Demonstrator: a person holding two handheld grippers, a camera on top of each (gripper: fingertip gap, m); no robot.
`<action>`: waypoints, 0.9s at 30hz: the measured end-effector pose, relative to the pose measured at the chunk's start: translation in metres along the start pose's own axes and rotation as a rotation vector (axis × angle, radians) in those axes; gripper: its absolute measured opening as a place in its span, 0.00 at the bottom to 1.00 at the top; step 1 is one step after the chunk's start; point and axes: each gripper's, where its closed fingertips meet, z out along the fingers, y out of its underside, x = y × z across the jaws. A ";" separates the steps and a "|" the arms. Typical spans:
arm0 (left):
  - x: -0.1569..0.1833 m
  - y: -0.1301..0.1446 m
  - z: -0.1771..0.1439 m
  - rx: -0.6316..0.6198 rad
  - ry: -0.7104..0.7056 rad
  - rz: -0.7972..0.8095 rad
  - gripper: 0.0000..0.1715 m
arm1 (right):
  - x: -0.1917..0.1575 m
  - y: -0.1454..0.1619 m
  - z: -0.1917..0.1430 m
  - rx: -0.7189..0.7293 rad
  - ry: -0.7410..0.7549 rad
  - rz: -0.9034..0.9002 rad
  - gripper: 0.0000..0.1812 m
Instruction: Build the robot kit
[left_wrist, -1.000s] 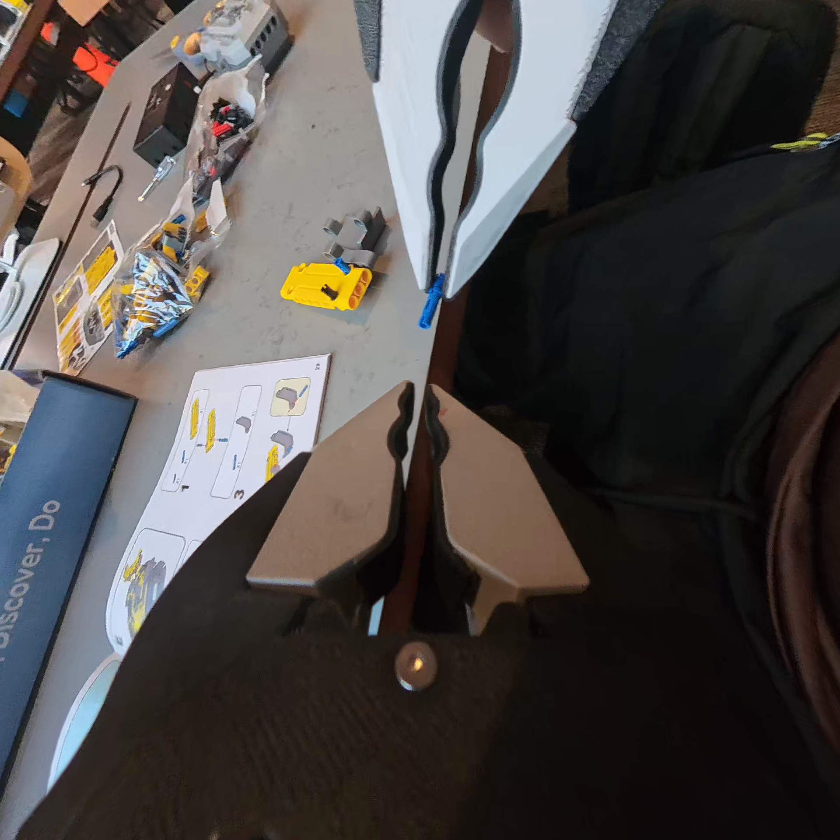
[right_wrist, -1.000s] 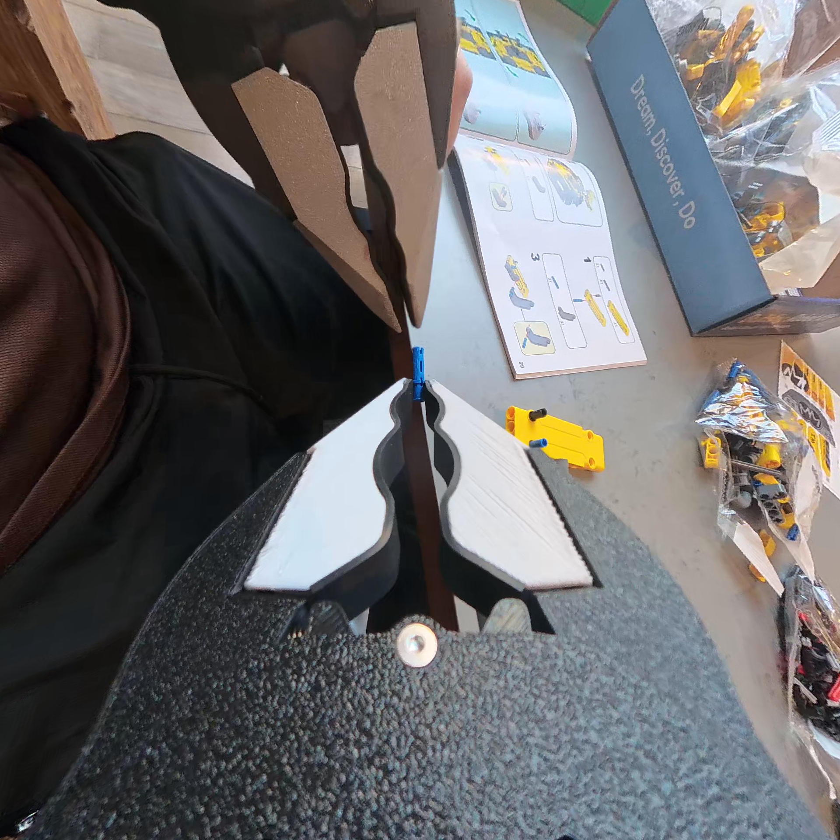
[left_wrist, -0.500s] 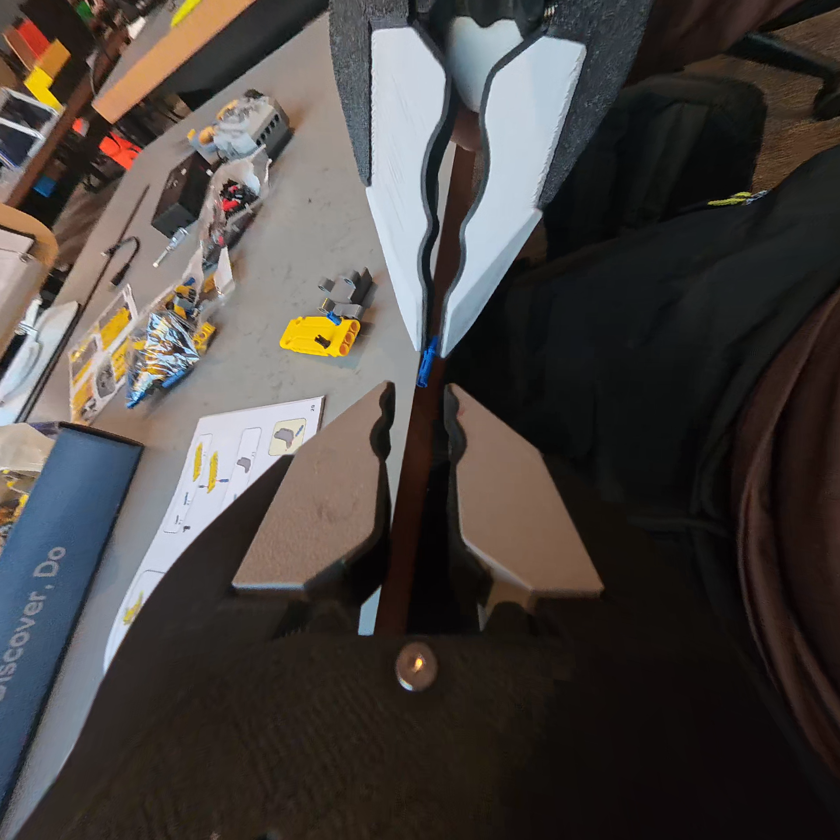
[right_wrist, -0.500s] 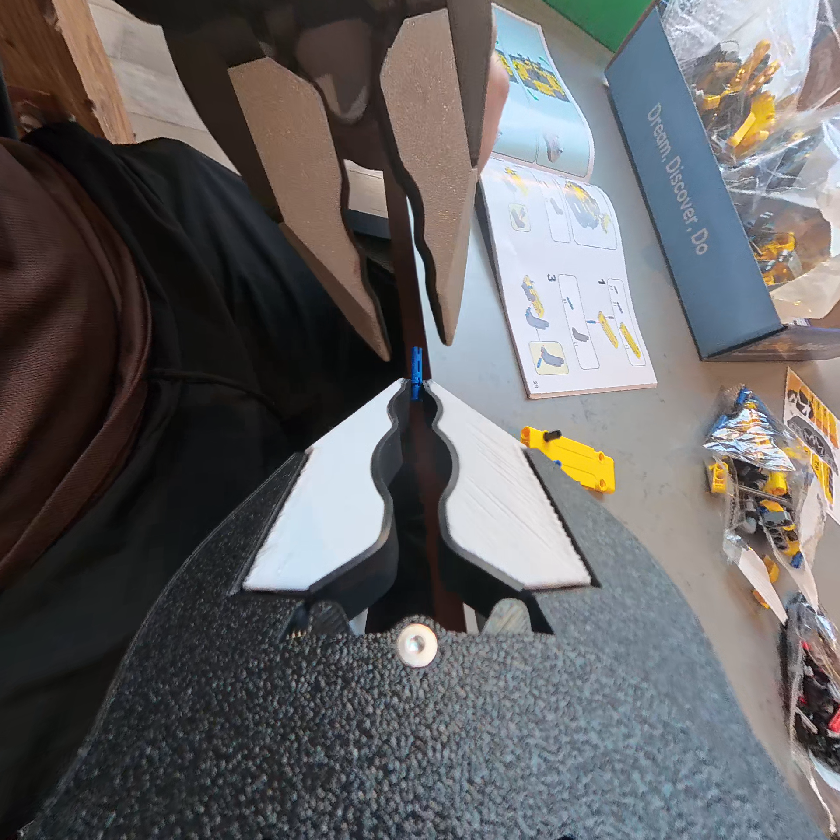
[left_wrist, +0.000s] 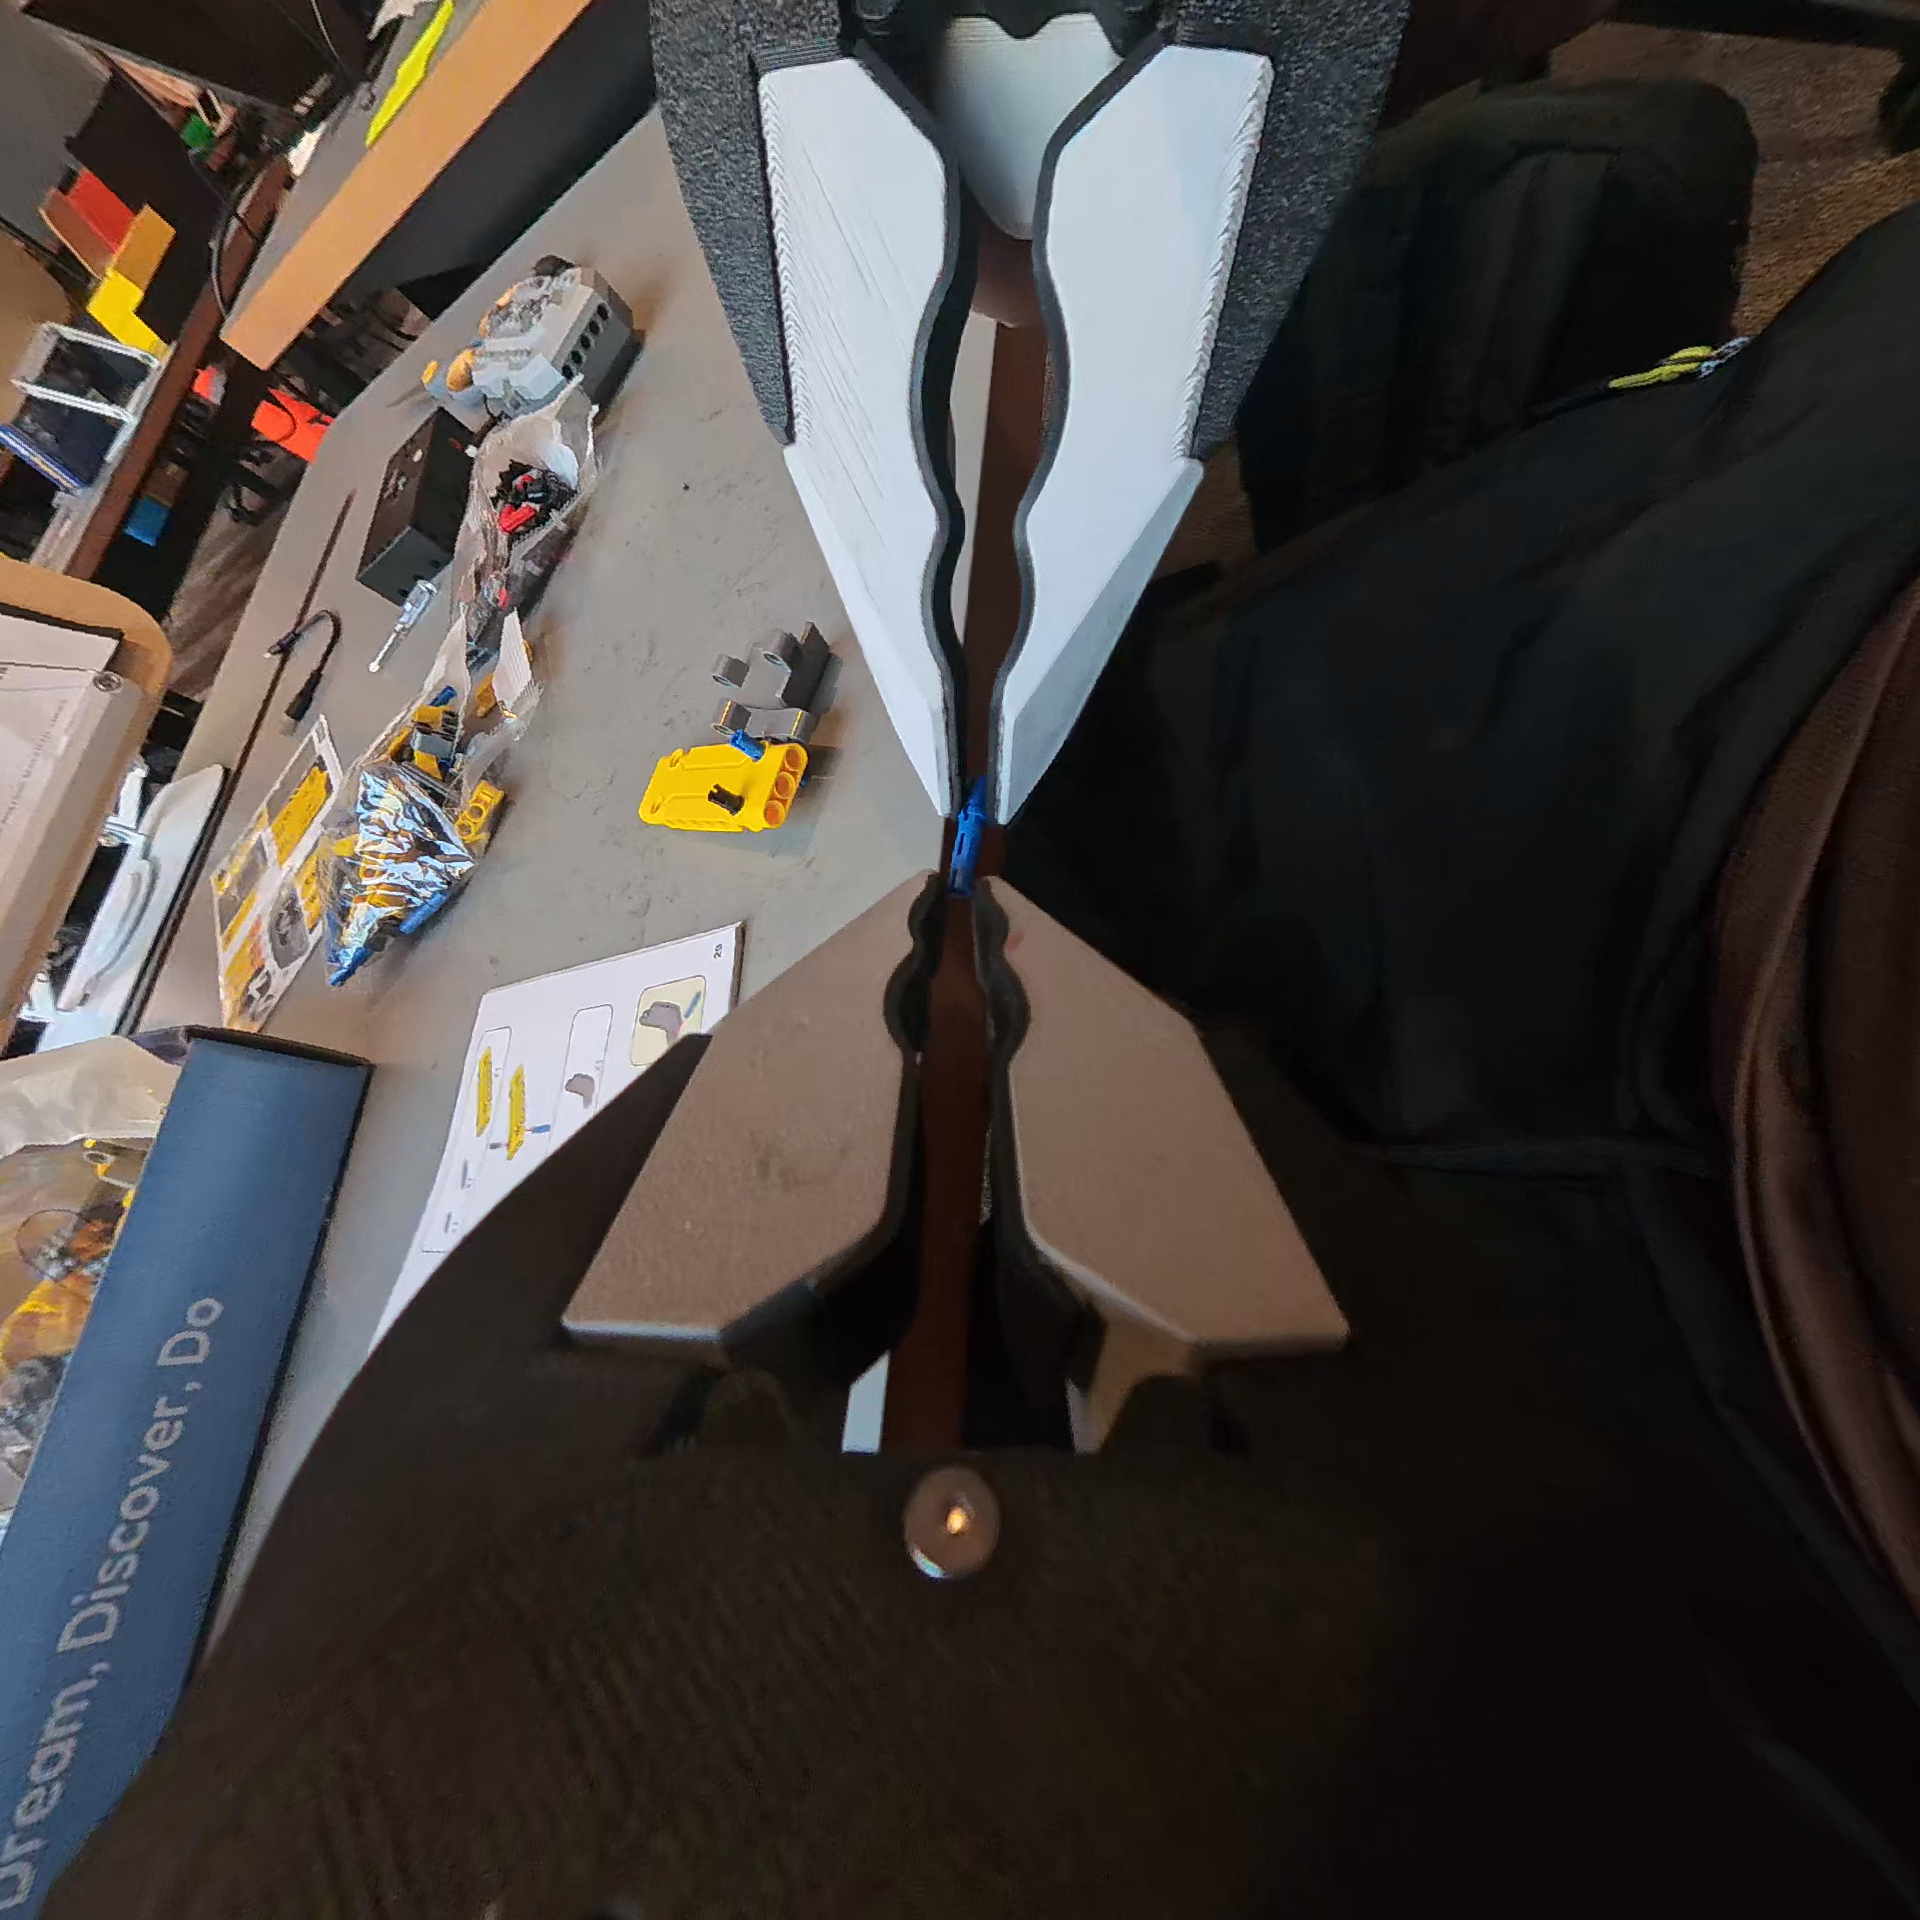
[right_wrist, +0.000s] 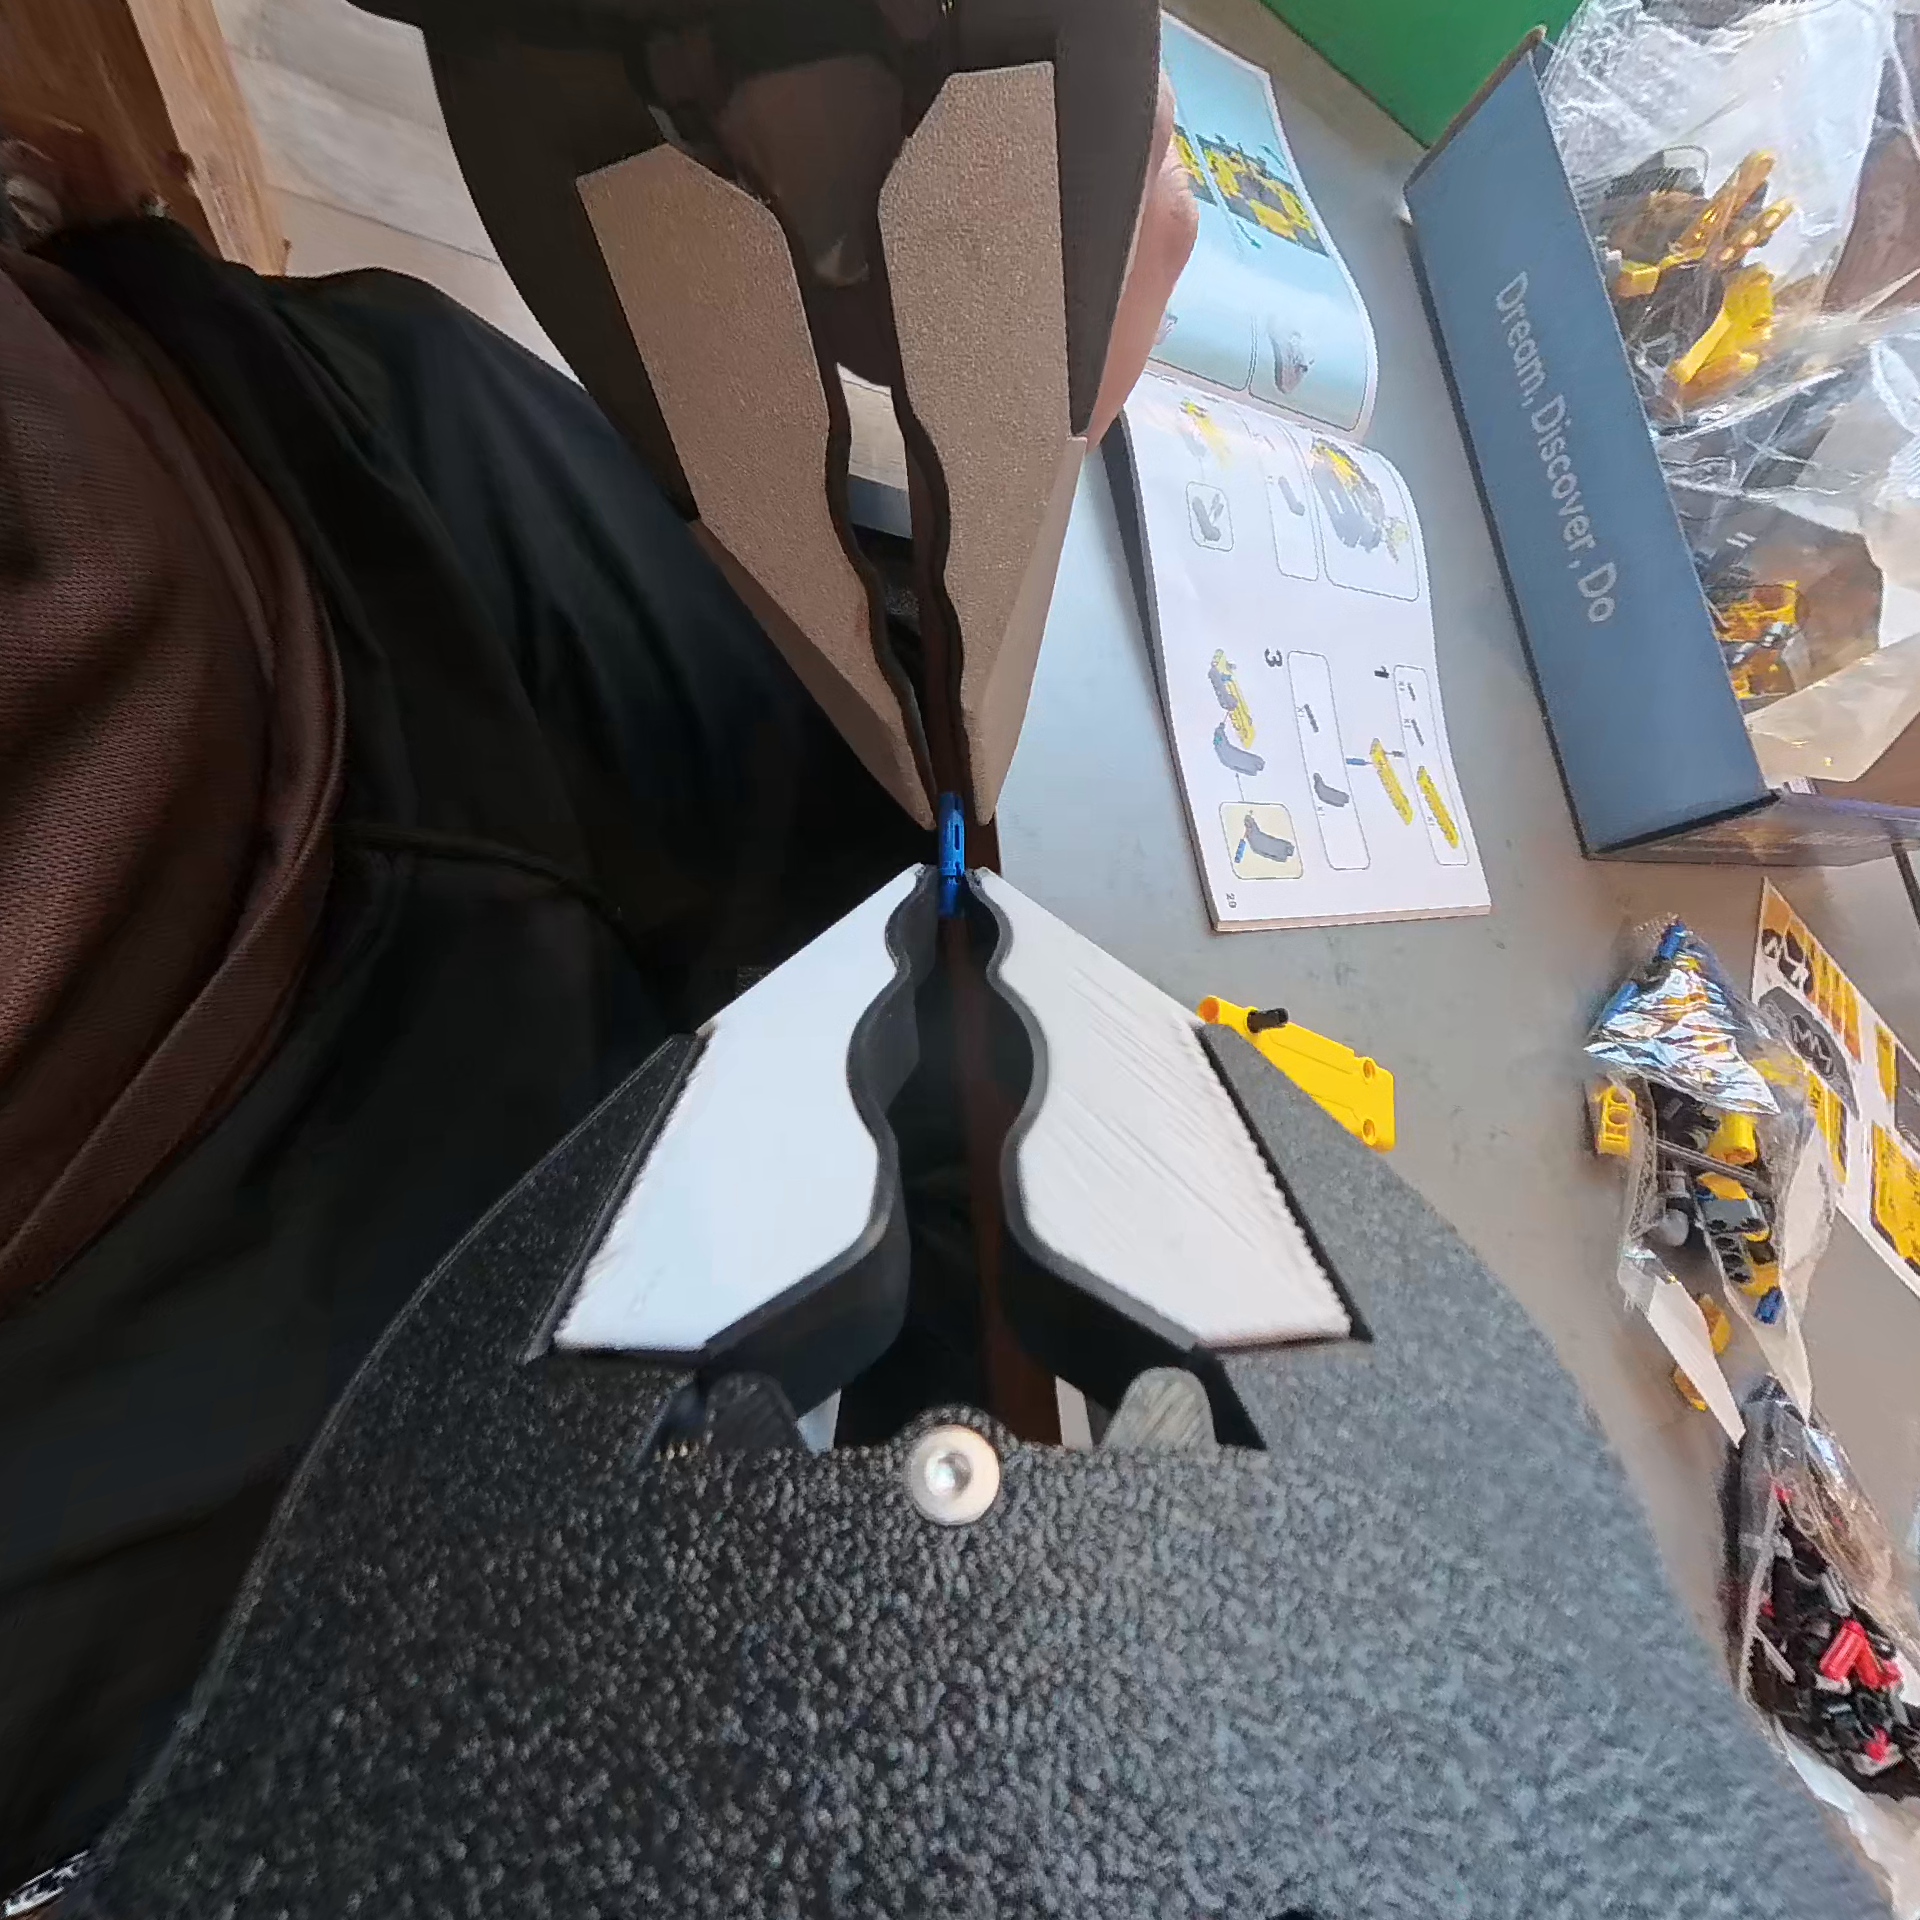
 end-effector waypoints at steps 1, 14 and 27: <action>-0.001 0.000 0.000 0.001 -0.006 0.010 0.01 | 0.000 0.000 0.000 -0.001 0.002 -0.001 0.03; -0.002 -0.003 -0.003 0.038 0.020 -0.063 0.01 | 0.002 0.000 -0.002 -0.008 0.022 -0.023 0.03; -0.003 -0.007 -0.005 0.062 0.032 -0.089 0.01 | 0.003 0.000 -0.002 -0.024 0.043 -0.055 0.03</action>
